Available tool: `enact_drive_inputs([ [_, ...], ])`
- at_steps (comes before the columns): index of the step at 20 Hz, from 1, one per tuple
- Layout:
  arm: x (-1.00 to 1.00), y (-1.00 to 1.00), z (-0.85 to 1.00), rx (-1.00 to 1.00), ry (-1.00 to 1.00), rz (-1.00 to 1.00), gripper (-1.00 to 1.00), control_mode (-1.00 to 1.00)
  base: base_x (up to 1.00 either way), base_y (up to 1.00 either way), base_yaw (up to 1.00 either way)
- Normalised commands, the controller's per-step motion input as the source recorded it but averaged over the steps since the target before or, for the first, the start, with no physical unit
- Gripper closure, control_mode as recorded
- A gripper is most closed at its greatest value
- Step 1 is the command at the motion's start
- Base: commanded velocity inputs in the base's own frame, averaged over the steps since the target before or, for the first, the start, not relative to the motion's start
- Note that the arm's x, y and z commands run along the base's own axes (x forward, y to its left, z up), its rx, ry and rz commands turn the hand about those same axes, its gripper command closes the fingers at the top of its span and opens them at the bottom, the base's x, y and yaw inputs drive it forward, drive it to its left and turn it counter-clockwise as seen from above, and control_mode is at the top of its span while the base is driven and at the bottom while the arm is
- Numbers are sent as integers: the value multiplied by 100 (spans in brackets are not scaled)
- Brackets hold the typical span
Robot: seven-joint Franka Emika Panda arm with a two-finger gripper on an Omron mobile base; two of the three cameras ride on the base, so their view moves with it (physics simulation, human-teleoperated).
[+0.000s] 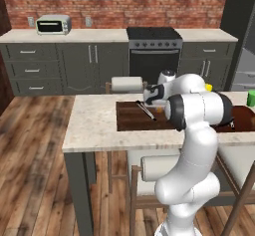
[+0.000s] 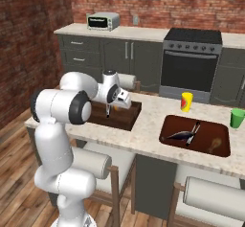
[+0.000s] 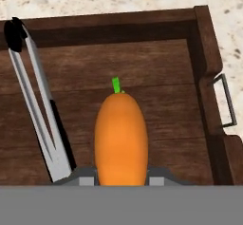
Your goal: Gather the squash and carrot from the fridge and place them on a tray on the dining counter. Then gather the fish and chicken drumstick from the fridge and place them on the other tray.
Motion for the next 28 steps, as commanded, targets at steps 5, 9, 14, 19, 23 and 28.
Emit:
enact_drive_inputs([
  [5, 25, 0, -31, 0, 0, 0, 100, -100, 0, 0, 0],
  [9, 28, 0, -26, 0, 0, 0, 100, -100, 0, 0, 0],
  [14, 9, 0, -40, 0, 0, 1, 100, -100, 0, 0, 0],
  [19, 2, 0, -54, 0, 0, 0, -100, -100, 0, 0, 0],
  [23, 0, 0, -32, 0, 1, 0, -100, -100, 0, 0, 0],
  [28, -7, 0, -11, 2, -2, 0, -100, -100, 0, 0, 0],
])
